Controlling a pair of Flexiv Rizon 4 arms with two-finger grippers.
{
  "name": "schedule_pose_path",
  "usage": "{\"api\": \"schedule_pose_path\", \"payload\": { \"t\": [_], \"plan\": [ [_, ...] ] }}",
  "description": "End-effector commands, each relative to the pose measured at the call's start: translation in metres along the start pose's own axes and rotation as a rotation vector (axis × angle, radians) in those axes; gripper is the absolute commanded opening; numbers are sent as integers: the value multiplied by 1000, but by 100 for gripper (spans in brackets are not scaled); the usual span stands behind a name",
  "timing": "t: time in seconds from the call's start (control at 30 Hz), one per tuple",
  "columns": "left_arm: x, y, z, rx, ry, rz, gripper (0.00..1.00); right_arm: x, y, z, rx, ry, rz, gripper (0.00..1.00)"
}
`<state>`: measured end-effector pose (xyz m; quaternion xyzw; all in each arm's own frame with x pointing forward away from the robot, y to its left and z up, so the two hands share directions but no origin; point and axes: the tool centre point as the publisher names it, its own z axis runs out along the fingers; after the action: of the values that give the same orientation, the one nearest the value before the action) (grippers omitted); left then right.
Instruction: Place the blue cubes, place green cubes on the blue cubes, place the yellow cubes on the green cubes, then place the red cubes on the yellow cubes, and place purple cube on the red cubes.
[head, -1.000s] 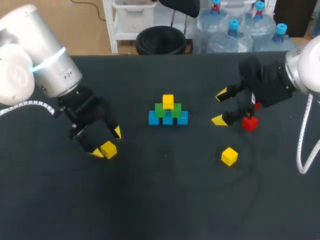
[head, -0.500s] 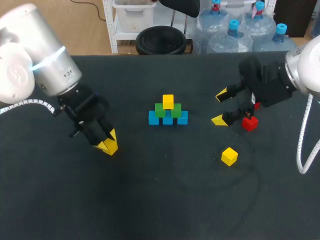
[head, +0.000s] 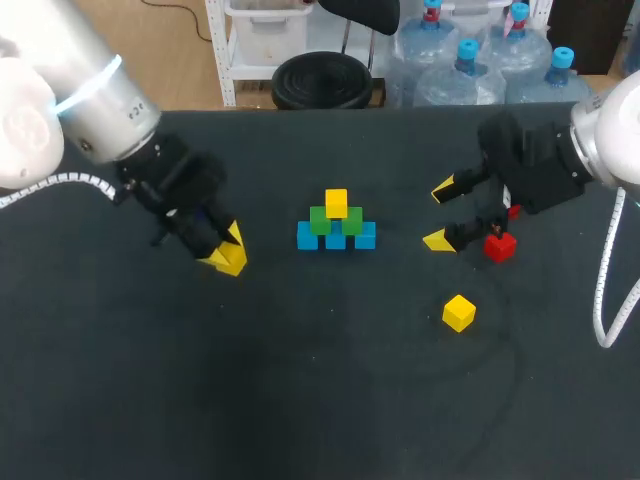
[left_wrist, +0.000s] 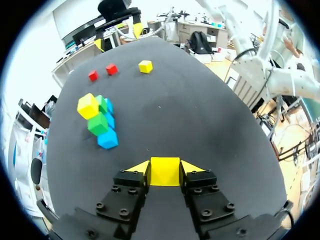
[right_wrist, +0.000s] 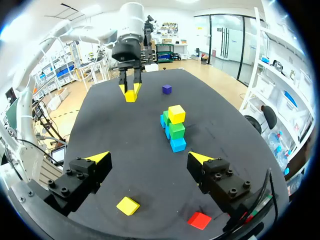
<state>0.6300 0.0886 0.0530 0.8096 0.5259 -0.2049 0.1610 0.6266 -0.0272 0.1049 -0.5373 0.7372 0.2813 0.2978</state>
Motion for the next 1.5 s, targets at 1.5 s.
{"api": "schedule_pose_path", "payload": {
  "t": [1.5],
  "plan": [
    [-54, 120, 5, -122, -1, -284, 0, 0, 0, 0, -1, -2, -1, 100]
  ]
}}
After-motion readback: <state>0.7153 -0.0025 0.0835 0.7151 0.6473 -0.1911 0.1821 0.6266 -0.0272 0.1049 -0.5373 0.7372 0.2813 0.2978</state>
